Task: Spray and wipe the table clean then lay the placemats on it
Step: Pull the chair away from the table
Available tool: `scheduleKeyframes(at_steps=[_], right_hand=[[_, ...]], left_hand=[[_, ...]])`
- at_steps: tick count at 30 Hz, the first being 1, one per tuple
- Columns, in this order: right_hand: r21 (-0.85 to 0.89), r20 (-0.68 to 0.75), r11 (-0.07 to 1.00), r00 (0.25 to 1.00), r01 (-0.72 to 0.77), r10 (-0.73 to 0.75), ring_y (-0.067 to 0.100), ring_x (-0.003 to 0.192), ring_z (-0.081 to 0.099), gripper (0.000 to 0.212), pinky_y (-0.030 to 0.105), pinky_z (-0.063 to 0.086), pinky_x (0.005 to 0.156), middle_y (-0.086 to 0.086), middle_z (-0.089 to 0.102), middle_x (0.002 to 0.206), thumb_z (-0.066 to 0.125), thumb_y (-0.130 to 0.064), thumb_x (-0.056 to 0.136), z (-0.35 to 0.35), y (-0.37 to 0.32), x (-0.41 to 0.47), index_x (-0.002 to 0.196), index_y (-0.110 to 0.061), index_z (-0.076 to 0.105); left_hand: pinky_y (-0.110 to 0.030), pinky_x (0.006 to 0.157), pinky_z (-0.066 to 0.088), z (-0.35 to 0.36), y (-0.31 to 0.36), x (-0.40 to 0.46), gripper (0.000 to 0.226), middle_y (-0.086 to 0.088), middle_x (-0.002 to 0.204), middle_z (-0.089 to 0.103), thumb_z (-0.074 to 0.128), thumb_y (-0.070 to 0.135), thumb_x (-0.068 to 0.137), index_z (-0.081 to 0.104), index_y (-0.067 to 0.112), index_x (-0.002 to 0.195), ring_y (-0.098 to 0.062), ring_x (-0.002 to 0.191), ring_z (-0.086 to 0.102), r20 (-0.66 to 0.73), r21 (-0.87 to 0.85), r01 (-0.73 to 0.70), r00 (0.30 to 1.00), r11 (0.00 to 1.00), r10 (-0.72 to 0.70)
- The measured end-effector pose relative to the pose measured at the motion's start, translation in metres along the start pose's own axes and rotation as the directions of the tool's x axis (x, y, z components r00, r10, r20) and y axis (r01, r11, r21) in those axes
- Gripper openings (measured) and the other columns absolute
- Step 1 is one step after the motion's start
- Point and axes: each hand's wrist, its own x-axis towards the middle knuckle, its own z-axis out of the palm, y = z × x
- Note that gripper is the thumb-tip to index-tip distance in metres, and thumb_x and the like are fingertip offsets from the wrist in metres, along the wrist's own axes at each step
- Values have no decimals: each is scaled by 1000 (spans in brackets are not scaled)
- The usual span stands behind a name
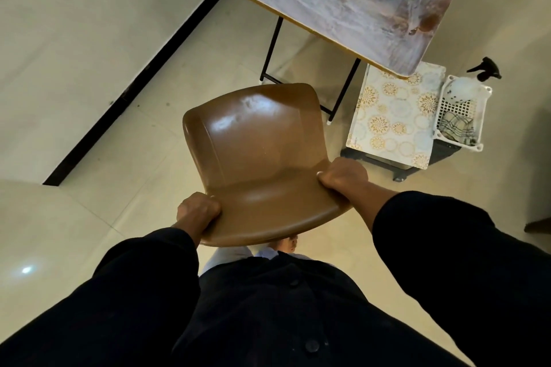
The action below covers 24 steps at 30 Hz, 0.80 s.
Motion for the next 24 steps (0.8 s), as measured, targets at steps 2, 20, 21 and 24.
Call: scheduleKeyframes(at_steps=[2, 20, 21, 24], right_hand=[[6, -11, 1000, 1000, 4, -4, 22, 87, 60, 34, 33, 49, 75, -1, 59, 91, 58, -53, 94, 0, 2, -3, 95, -20, 58], [245, 46, 951, 982, -189, 184, 29, 108, 65, 35, 34, 48, 81, 6, 68, 115, 57, -44, 95, -4, -47, -18, 110, -14, 65], [249, 51, 947, 979, -203, 196, 28, 107, 65, 31, 33, 48, 80, 6, 69, 113, 56, -41, 95, -7, -54, -16, 106, -14, 65], [268, 68, 928, 966, -257, 248, 27, 104, 65, 18, 32, 46, 76, 5, 67, 107, 54, -33, 97, -14, -75, -11, 97, -16, 59]], left_hand=[[-39, 94, 55, -5, 1, -1, 39, -8, 111, 69, 46, 39, 104, 69, 11, 119, -32, 108, 68, -21, 7, -8, 1000, 1000, 8], [-40, 89, 54, -126, 53, 72, 31, -10, 116, 70, 58, 35, 98, 68, 12, 117, -33, 108, 67, -102, 290, -257, 949, 922, 297], [-40, 90, 55, -135, 58, 80, 33, -10, 117, 70, 58, 34, 97, 68, 12, 120, -33, 110, 67, -91, 311, -274, 944, 910, 316], [-40, 87, 53, -163, 79, 101, 34, -9, 112, 67, 60, 34, 97, 67, 11, 121, -31, 106, 66, -38, 371, -316, 934, 873, 355]])
